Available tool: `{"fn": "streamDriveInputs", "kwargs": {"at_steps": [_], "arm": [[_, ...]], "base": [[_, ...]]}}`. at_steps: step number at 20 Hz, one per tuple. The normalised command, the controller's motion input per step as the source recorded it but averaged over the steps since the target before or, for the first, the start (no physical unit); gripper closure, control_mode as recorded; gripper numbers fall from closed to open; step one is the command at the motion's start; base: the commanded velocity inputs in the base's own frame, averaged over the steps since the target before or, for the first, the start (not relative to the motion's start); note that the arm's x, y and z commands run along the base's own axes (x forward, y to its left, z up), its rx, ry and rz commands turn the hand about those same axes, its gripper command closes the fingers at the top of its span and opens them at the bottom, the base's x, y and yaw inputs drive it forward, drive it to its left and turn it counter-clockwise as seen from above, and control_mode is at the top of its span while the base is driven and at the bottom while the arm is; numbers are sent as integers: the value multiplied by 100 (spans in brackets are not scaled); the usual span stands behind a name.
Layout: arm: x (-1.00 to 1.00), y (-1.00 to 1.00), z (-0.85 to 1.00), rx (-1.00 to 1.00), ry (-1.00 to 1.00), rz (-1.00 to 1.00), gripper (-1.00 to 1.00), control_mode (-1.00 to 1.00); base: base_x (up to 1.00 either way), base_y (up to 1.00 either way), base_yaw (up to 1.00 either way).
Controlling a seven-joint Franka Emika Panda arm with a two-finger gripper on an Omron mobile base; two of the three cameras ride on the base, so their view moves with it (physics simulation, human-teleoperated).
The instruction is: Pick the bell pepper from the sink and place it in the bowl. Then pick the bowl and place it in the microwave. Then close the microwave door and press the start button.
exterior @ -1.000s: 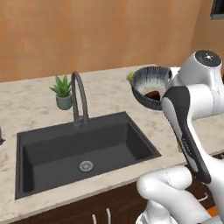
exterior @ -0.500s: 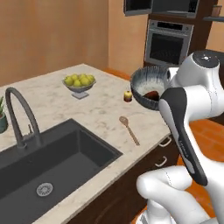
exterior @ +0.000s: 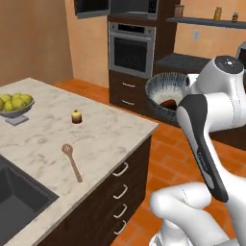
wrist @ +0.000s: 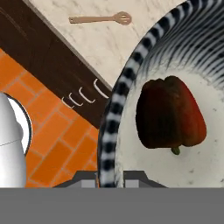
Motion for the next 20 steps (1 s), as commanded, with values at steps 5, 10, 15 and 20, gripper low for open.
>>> {"fn": "streamDriveInputs", "kwargs": {"at_steps": [5,10,15,20], "arm": [[0,0,0,0,0,0,100,100],[0,0,0,0,0,0,100,100],[0,0,0,0,0,0,100,100],[0,0,0,0,0,0,100,100]], "base": [[57,-100,-22],[85,-100,-2],[90,-100,-10],[88,-58,-30]]}}
